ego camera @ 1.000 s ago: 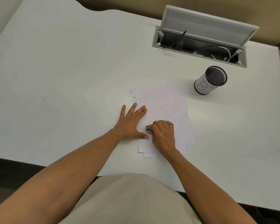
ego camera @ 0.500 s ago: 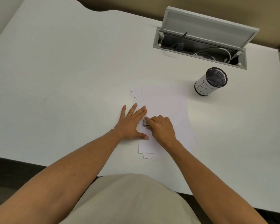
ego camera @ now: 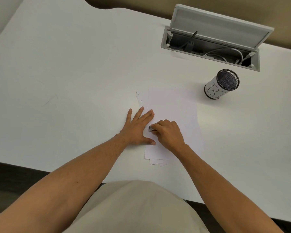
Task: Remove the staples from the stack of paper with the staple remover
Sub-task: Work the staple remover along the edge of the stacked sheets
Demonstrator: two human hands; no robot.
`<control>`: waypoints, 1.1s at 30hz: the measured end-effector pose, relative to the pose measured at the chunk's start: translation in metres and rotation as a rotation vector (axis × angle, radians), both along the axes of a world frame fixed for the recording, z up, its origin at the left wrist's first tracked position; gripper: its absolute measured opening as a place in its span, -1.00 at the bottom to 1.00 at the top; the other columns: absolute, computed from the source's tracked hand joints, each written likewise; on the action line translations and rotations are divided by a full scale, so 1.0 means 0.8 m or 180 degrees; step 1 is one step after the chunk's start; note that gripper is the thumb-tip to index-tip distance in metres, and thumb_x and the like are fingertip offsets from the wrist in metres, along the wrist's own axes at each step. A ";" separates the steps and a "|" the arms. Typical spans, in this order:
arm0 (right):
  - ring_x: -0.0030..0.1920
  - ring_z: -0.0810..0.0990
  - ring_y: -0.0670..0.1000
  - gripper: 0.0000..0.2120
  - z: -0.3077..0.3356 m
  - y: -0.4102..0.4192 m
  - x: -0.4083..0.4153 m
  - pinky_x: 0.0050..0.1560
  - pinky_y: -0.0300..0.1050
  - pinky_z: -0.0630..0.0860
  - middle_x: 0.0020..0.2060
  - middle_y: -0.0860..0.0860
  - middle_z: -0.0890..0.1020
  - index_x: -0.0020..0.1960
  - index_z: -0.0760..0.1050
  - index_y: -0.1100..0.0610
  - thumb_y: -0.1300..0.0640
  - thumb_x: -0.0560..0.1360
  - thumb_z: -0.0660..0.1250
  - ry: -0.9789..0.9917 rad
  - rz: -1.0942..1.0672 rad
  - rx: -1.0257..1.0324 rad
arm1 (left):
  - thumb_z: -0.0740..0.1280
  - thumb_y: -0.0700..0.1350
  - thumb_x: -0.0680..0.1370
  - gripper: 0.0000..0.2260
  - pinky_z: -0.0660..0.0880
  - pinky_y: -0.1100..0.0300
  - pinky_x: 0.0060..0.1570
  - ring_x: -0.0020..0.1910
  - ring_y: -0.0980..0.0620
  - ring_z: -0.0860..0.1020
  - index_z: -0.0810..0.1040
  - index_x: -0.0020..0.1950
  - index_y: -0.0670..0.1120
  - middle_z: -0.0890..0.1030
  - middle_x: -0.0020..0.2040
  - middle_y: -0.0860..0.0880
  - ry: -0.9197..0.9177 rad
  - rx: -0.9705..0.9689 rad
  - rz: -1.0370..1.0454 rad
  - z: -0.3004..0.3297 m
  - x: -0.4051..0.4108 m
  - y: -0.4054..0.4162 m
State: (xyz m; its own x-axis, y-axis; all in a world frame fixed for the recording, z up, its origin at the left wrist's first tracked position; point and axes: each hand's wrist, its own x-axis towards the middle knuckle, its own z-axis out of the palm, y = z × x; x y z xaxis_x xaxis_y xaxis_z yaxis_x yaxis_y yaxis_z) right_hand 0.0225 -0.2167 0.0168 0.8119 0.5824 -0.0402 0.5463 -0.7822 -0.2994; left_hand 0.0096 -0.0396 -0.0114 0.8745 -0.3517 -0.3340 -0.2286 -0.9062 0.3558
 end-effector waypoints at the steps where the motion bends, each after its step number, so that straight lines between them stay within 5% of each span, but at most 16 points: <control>1: -0.20 0.57 0.12 -0.89 0.000 0.001 0.001 -0.20 -0.02 0.38 -0.20 0.05 0.68 0.02 0.64 0.10 0.16 0.51 0.39 0.0000 0.0002 0.0006 | 0.17 0.57 0.30 0.07 -0.45 -0.21 0.40 0.53 0.04 -0.37 -0.20 0.59 0.05 -0.21 0.60 0.13 0.0002 -0.0002 0.0006 0.000 0.000 0.000; 6: -0.17 0.59 0.11 -0.86 0.005 0.004 0.005 -0.15 -0.07 0.29 -0.19 0.03 0.68 0.04 0.65 0.05 0.15 0.52 0.35 0.0113 -0.0110 -0.0015 | 0.19 0.56 0.30 0.08 -0.46 -0.20 0.40 0.53 0.03 -0.37 -0.20 0.59 0.05 -0.21 0.60 0.12 0.0012 0.0024 -0.0001 0.001 0.001 -0.001; 18: -0.17 0.62 0.02 -0.87 0.016 0.003 0.019 -0.09 0.01 0.51 -0.20 -0.05 0.70 -0.02 0.64 0.03 0.01 0.49 0.37 0.0770 -0.0591 0.0228 | 0.19 0.55 0.31 0.07 -0.45 -0.22 0.40 0.52 0.03 -0.38 -0.21 0.59 0.05 -0.22 0.60 0.12 -0.0008 0.0036 -0.0021 0.002 0.001 0.000; 33: -0.17 0.60 0.08 -0.88 0.013 0.011 -0.001 -0.08 -0.04 0.28 -0.22 0.00 0.68 0.00 0.66 0.05 0.09 0.51 0.37 0.0296 -0.0357 0.0116 | 0.17 0.58 0.28 0.09 -0.52 -0.16 0.36 0.52 0.06 -0.39 -0.21 0.59 0.05 -0.21 0.59 0.14 -0.0022 -0.0045 -0.0006 -0.002 0.001 -0.001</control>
